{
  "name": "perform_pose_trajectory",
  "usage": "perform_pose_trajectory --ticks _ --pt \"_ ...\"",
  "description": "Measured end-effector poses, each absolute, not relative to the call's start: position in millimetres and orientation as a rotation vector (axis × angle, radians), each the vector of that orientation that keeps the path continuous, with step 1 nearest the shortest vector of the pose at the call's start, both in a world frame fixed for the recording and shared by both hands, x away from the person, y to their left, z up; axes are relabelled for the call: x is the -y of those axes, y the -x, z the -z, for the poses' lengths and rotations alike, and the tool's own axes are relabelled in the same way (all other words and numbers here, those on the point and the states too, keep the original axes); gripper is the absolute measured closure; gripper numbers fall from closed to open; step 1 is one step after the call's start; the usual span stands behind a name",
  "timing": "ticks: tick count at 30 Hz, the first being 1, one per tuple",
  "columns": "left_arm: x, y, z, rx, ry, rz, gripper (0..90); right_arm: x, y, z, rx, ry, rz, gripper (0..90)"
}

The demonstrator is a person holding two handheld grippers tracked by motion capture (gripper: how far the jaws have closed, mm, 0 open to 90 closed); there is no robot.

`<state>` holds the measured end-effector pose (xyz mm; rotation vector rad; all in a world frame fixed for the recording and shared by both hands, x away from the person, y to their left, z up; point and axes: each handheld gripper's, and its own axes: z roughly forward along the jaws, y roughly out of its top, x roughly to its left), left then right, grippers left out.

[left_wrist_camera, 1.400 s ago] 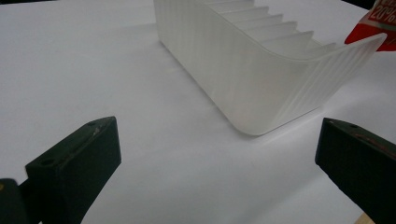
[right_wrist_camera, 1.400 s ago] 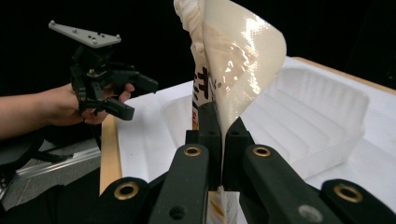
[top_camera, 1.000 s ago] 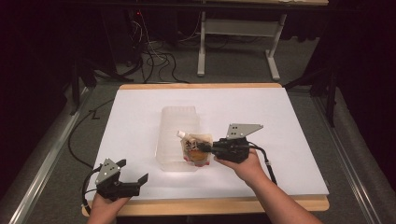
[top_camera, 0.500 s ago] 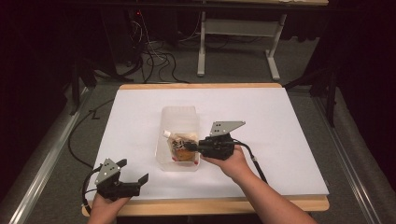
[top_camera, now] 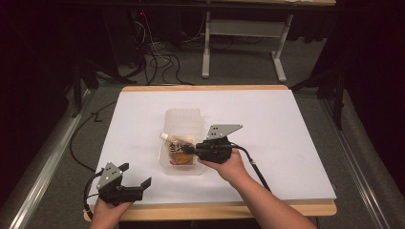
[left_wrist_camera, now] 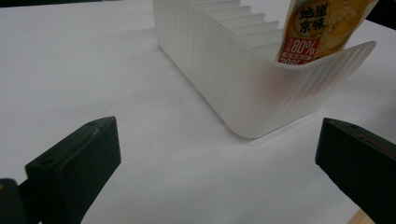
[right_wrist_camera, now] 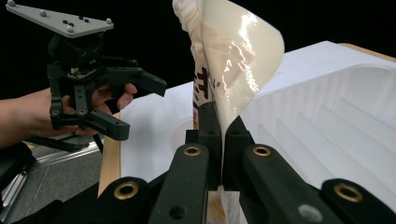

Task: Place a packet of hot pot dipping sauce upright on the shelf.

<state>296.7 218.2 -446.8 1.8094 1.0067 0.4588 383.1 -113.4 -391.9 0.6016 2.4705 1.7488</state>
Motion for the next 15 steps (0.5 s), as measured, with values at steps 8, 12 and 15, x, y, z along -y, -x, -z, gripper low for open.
perform_pose_trajectory --ticks 8,12,15 --pt "-218.3 -297.0 447.1 -1.007 -1.812 -0.464 0.6 111.0 -381.5 393.8 -2.469 -0.607 -1.727 90.0" --pt "-219.9 -296.7 446.2 -1.001 -1.811 -0.465 0.6 109.9 -380.5 397.4 -2.467 -0.611 -1.719 90.0" --pt "-220.2 -296.9 446.3 -1.001 -1.808 -0.466 0.6 110.4 -380.1 399.4 -2.459 -0.624 -1.712 90.0"
